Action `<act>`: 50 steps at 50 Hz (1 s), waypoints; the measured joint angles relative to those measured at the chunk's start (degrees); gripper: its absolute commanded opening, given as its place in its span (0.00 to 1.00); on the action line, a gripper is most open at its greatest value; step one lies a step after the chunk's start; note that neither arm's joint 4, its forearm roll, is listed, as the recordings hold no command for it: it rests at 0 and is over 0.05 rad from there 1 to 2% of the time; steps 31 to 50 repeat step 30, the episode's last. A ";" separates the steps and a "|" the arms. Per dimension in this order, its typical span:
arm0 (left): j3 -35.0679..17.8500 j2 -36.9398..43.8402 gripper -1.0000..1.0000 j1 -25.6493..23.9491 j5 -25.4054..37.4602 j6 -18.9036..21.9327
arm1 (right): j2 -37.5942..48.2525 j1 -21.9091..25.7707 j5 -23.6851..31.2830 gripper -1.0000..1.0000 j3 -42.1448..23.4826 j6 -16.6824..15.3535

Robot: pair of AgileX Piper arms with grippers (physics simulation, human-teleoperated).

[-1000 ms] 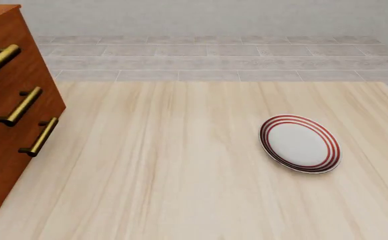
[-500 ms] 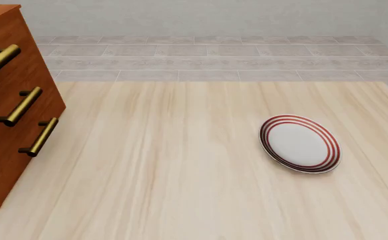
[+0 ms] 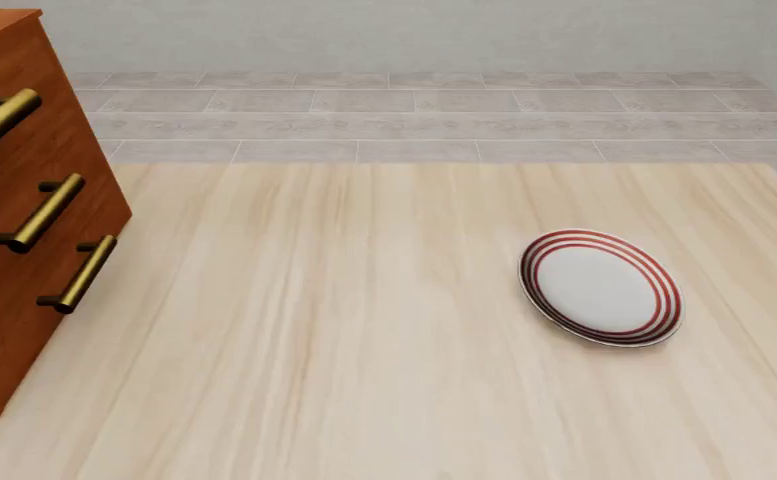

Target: Put the bowl on top of the cabinet.

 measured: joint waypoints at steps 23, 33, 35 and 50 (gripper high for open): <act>-9.66 -0.82 1.00 -2.16 5.27 -0.75 | -0.41 -0.24 0.21 1.00 -0.42 -0.09; -11.87 -1.39 1.00 -3.01 6.64 -1.08 | -0.56 -0.24 0.31 1.00 -0.51 -0.12; -11.87 -1.39 1.00 -3.01 6.64 -1.08 | -0.56 -0.24 0.31 1.00 -0.51 -0.12; -11.87 -1.39 1.00 -3.01 6.64 -1.08 | -0.56 -0.24 0.31 1.00 -0.51 -0.12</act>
